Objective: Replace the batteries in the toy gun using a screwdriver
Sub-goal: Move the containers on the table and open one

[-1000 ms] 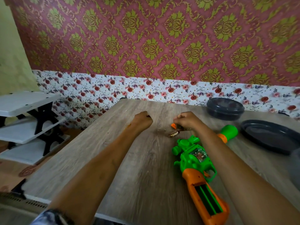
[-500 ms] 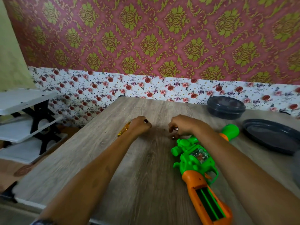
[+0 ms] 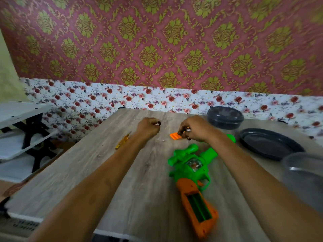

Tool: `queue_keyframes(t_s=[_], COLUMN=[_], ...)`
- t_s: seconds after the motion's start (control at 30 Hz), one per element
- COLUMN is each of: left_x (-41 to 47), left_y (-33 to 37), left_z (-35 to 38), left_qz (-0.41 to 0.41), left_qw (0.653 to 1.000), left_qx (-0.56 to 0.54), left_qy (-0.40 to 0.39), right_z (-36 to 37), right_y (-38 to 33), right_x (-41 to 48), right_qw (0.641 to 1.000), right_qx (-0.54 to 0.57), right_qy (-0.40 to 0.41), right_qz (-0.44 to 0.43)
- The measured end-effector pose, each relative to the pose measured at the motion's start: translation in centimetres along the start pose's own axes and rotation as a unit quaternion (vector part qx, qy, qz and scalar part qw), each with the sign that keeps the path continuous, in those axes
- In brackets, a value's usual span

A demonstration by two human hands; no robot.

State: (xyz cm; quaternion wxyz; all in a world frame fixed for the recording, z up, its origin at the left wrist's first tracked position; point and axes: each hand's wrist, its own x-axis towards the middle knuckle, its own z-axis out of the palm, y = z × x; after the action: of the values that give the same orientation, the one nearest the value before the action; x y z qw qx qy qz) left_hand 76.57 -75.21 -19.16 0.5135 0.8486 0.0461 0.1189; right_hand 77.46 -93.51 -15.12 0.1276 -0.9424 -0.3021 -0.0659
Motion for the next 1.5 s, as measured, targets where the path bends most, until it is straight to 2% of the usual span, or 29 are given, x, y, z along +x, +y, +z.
queue_keyframes(t_s=[0.17,0.3,0.4,0.53,0.6,0.7,0.83,0.9,1.07,1.1,1.17,1.3,1.4,1.5], left_x=[-3.3,-6.9,-9.9,-13.0,-14.2,-15.1,-15.0,-14.8,-14.5,-14.1,-12.8,-8.9,-5.9,-4.6], left_y=[6.5,12.2,16.0,18.8,19.4,19.3,18.7,18.6,19.1,19.3,19.6,19.2,17.1,14.4], left_z=[3.5,9.8,15.6,22.4,25.1,27.5,29.1,29.3,29.2,28.9,28.4,26.9,26.9,27.8], left_qz=[0.032,0.089,0.141,0.232,0.273,0.293,0.267,0.268,0.290,0.295,0.299,0.263,0.246,0.237], left_qw=[0.996,0.988,0.973,0.947,0.912,0.848,0.840,0.838,0.807,0.810,0.837,0.907,0.908,0.885], left_qx=[-0.059,-0.062,-0.050,0.076,0.192,0.362,0.388,0.391,0.419,0.412,0.357,0.257,0.306,0.365], left_qy=[-0.055,-0.114,-0.173,-0.208,-0.239,-0.253,-0.269,-0.269,-0.298,-0.297,-0.288,-0.206,-0.143,-0.167], right_z=[-6.0,-10.3,-12.1,-11.4,-10.3,-8.1,-6.5,-6.2,-6.1,-6.1,-6.6,-7.4,-6.3,-4.4], right_y=[3.9,7.5,10.2,13.0,13.9,14.7,15.3,15.9,16.4,16.4,16.5,17.3,18.3,19.4], right_x=[-7.2,-16.3,-22.9,-27.8,-28.9,-29.0,-28.7,-28.4,-28.4,-28.5,-29.2,-31.5,-32.8,-33.4], right_qw=[0.994,0.983,0.971,0.957,0.948,0.938,0.928,0.930,0.937,0.939,0.943,0.937,0.909,0.866], right_qx=[0.048,0.050,0.035,0.010,-0.029,-0.054,-0.066,-0.038,-0.039,-0.043,-0.038,-0.007,0.004,0.134], right_qy=[0.067,0.107,0.108,0.078,0.036,0.000,0.013,0.001,-0.017,-0.022,-0.019,0.117,0.197,0.262], right_qz=[0.073,0.142,0.212,0.280,0.314,0.343,0.365,0.366,0.347,0.340,0.330,0.330,0.366,0.405])
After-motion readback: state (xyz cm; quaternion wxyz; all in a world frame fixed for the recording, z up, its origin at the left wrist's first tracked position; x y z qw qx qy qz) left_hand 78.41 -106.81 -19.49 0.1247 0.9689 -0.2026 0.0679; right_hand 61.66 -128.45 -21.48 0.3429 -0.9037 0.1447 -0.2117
